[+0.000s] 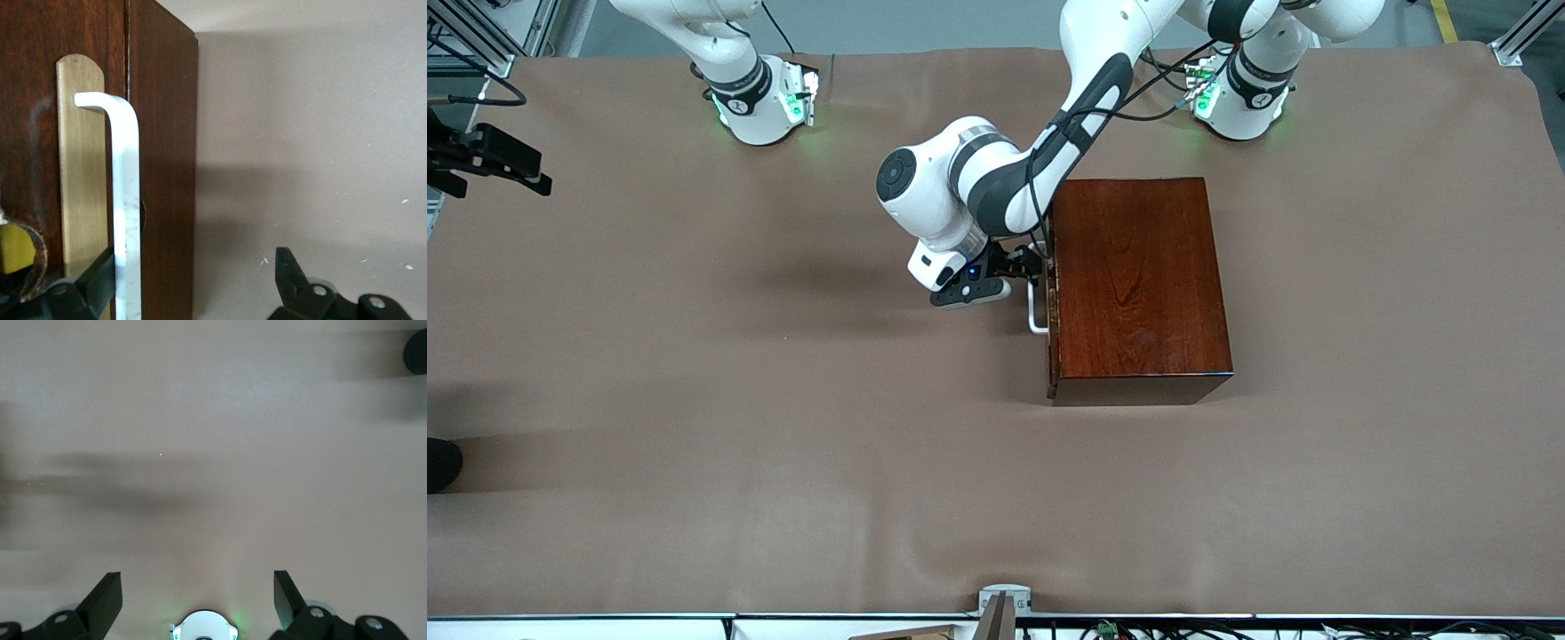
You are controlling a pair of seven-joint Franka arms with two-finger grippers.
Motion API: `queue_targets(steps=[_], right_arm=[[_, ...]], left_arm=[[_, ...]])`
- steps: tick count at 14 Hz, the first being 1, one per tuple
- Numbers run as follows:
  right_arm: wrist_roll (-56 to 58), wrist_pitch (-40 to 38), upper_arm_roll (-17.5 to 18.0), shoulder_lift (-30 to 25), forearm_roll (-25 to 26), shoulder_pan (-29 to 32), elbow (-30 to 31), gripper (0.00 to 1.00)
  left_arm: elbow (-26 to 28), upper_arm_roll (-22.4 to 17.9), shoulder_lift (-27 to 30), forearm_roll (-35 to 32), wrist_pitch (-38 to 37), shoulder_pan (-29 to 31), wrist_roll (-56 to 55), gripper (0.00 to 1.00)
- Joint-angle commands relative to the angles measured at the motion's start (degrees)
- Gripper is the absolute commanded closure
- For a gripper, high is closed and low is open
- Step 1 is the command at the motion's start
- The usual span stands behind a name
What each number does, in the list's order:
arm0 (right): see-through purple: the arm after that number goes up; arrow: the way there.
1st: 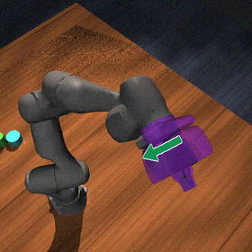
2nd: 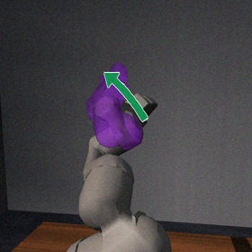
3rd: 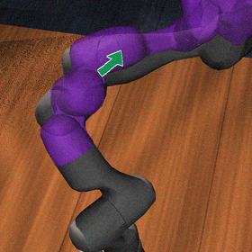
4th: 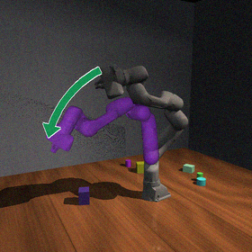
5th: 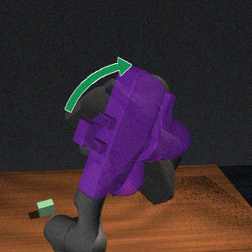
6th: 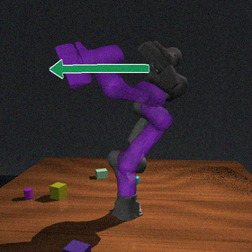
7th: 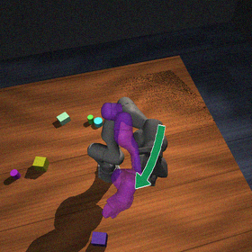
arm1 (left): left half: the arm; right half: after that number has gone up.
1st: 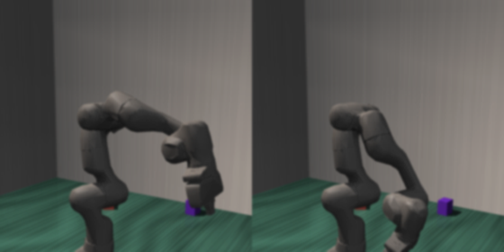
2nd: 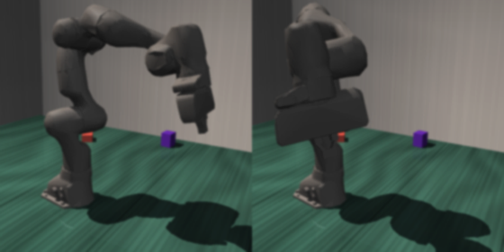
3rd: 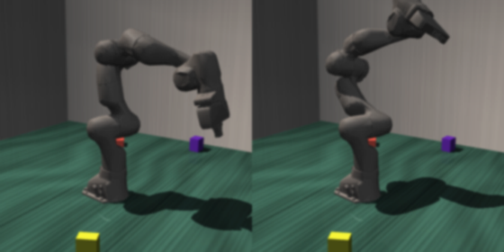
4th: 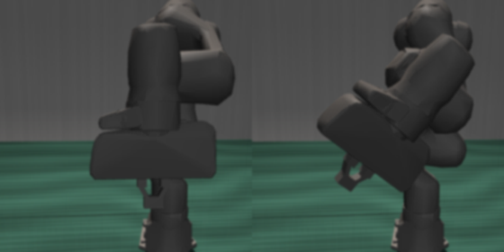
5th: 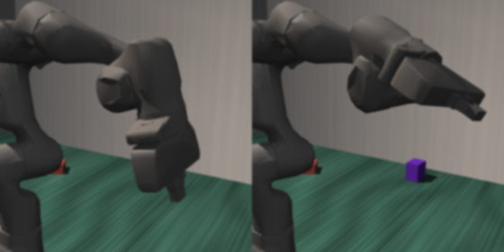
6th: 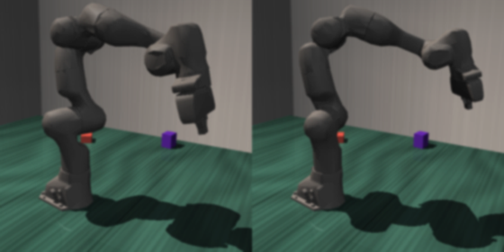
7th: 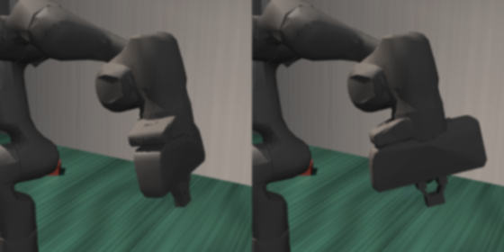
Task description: Open drawer, take yellow block, close drawer
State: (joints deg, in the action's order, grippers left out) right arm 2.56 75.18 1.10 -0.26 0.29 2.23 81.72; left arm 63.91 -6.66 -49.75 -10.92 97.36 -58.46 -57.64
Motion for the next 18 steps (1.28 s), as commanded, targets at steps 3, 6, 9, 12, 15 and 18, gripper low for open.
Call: queue_targets(steps=[3, 6, 9, 12, 15, 18], right_arm=[[-0.2, -0.1, 0.3, -0.4, 0.5, 0.1, 0.0, 0.00], [-0.2, -0.2, 0.3, -0.4, 0.5, 0.1, 0.0, 0.00], [-0.2, -0.2, 0.3, -0.4, 0.5, 0.1, 0.0, 0.00], [-0.2, -0.2, 0.3, -0.4, 0.5, 0.1, 0.0, 0.00], [-0.2, -0.2, 0.3, -0.4, 0.5, 0.1, 0.0, 0.00], [-0.2, -0.1, 0.3, -0.4, 0.5, 0.1, 0.0, 0.00]], left_arm=[[-2.3, 0.9, -1.4, 4.6, 7.7, -0.6, -6.3, 0.00], [-2.3, 2.9, -1.4, 4.9, 12.1, -0.6, -11.6, 0.00], [-2.4, 4.0, -1.4, 5.8, 17.3, -0.6, -16.6, 0.00], [-2.5, 4.4, -1.4, 7.2, 21.3, -0.6, -19.8, 0.00], [-2.8, 5.3, -1.4, 7.3, 23.3, -0.7, -21.8, 0.00], [-2.8, 5.7, -1.3, 7.3, 25.3, -0.7, -23.6, 0.00]])
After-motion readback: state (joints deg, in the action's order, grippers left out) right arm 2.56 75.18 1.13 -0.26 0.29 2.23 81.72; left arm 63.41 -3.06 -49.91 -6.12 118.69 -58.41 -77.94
